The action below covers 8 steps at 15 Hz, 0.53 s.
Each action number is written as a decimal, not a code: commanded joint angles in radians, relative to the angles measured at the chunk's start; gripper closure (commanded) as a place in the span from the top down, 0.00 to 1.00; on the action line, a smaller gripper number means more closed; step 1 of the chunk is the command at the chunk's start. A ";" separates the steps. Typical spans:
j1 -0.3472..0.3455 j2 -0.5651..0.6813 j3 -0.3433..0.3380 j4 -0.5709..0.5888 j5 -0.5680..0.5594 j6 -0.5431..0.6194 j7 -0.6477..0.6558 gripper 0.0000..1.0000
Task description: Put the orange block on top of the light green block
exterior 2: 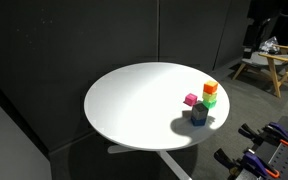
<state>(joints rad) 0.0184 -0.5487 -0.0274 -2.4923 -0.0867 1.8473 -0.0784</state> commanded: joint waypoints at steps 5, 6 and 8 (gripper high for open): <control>0.024 -0.118 -0.009 -0.016 0.043 -0.104 -0.077 1.00; 0.025 -0.121 -0.008 -0.014 0.043 -0.118 -0.074 1.00; 0.017 -0.096 0.002 -0.005 0.026 -0.103 -0.049 1.00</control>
<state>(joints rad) 0.0374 -0.6456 -0.0276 -2.4993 -0.0620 1.7454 -0.1266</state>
